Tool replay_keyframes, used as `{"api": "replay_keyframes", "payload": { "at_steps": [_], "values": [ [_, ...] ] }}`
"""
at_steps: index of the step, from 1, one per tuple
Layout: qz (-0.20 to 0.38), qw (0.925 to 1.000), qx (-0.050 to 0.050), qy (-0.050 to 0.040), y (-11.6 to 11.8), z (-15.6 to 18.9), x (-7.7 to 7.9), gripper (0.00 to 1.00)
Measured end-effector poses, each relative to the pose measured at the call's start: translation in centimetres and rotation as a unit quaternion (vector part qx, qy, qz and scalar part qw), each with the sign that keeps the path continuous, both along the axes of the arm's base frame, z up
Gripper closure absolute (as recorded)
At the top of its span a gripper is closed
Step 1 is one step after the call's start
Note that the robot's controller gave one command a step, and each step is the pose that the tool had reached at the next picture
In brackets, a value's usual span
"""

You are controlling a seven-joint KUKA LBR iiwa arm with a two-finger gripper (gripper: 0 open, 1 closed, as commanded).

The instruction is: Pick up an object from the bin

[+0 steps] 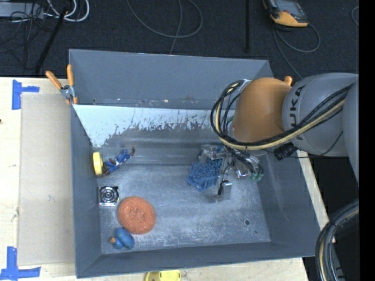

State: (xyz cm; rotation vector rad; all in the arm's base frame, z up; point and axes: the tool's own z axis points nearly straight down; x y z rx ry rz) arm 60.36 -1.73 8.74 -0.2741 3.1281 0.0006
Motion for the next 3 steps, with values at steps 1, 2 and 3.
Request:
{"api": "replay_keyframes", "payload": {
  "at_steps": [1, 2, 3],
  "values": [
    [0.001, 1.0, 0.0, -0.0009, -2.8, -1.8, 1.6, 0.0],
    [0.11, 0.994, -0.001, -0.0019, -1.6, -1.7, 1.6, 0.0],
    [0.001, 1.0, 0.001, -0.0024, -2.6, -1.6, 1.7, 1.0]
  ]
}}
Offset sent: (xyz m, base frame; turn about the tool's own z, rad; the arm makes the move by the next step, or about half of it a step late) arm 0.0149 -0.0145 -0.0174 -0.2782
